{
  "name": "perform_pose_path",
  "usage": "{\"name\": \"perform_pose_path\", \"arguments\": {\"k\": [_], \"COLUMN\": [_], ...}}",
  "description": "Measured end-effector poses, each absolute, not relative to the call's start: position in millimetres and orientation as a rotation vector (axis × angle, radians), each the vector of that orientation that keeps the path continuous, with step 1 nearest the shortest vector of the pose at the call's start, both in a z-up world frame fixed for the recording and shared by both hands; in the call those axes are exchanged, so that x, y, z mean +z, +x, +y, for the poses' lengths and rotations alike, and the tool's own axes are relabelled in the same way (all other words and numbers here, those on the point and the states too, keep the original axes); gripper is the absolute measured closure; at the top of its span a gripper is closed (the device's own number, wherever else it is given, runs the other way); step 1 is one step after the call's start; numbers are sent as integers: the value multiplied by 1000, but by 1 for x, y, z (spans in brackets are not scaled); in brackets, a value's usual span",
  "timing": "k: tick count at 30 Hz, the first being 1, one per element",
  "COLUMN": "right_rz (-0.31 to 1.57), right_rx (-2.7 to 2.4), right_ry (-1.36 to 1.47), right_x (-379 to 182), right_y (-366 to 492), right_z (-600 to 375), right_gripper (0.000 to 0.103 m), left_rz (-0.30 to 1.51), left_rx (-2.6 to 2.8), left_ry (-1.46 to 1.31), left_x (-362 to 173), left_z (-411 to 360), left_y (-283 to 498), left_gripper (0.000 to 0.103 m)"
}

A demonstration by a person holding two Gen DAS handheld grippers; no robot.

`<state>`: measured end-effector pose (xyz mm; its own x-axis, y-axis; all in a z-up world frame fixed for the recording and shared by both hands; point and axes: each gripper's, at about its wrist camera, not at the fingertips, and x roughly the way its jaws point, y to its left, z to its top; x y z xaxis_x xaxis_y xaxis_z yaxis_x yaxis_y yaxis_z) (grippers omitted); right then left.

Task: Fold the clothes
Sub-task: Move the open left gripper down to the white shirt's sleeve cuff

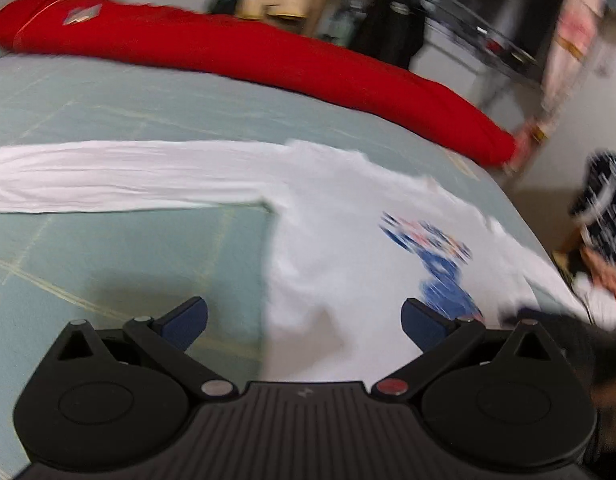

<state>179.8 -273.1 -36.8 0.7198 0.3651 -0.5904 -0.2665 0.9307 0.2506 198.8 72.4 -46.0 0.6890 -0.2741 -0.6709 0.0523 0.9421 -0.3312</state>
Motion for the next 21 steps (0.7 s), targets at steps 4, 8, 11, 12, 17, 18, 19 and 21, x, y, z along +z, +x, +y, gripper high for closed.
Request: {"name": "perform_pose_path", "arguments": {"k": [4, 8, 11, 12, 17, 18, 19, 21], "right_rz": [729, 779, 810, 821, 850, 846, 841, 841], "right_rx": [391, 369, 366, 368, 403, 410, 422, 446], "right_ry": [75, 27, 20, 12, -63, -75, -84, -90], "right_x": [-35, -30, -26, -24, -13, -10, -9, -7], "right_y": [172, 172, 172, 172, 166, 165, 164, 163], "right_z": [-245, -224, -211, -205, -170, -163, -157, -145], "right_gripper": [0, 0, 0, 0, 0, 0, 0, 0], "left_rz": [834, 867, 901, 911, 915, 908, 893, 856], "left_rx": [-70, -35, -10, 2, 47, 56, 68, 71], "left_ry": [-284, -267, -269, -270, -325, -353, -402, -538], "left_x": [-48, -50, -53, -54, -55, -56, -58, -64], "left_z": [100, 124, 146, 154, 199, 209, 221, 246], "left_y": [220, 231, 237, 238, 237, 237, 237, 235], "left_gripper": [1, 1, 1, 1, 1, 1, 1, 1]}}
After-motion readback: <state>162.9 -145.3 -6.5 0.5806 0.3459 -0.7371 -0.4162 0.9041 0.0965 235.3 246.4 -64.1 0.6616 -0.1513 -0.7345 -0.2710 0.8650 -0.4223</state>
